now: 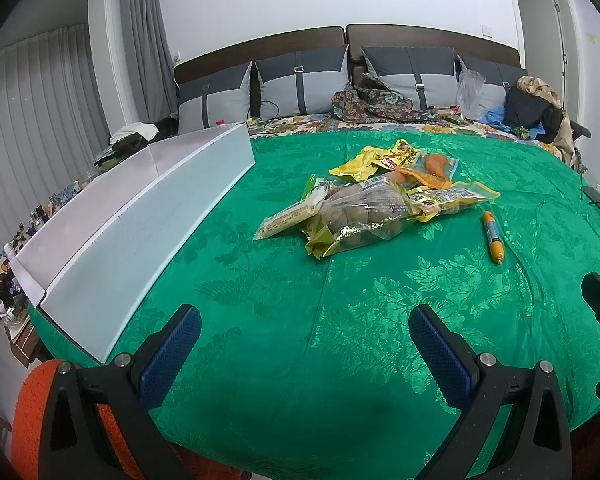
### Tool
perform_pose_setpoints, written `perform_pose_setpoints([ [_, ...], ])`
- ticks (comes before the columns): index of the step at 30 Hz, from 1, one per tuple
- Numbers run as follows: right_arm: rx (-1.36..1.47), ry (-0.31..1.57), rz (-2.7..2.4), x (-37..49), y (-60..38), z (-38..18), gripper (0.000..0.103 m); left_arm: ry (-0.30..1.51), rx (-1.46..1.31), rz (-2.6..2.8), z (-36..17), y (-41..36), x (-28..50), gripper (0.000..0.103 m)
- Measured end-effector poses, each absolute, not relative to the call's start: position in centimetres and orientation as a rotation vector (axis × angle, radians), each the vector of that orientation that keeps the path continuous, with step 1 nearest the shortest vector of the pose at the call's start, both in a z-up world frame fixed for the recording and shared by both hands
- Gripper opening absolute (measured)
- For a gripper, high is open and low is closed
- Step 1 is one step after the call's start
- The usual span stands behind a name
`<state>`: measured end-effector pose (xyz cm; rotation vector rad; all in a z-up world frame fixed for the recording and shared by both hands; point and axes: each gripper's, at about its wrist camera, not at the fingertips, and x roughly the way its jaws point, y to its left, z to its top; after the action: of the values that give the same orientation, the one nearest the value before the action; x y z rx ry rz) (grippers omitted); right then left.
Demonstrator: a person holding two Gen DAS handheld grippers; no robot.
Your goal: Organize snacks
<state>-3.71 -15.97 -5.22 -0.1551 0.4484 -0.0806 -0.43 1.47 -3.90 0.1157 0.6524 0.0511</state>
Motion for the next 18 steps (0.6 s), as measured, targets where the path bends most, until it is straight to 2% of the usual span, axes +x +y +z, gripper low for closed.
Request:
perform_pose_setpoints([
  [18, -0.153, 0.456, -0.078, -3.83, -15.74, -5.63, 0.095, 0.682, 0.113, 0.045, -4.35, 1.7, 0.01, 0.103],
])
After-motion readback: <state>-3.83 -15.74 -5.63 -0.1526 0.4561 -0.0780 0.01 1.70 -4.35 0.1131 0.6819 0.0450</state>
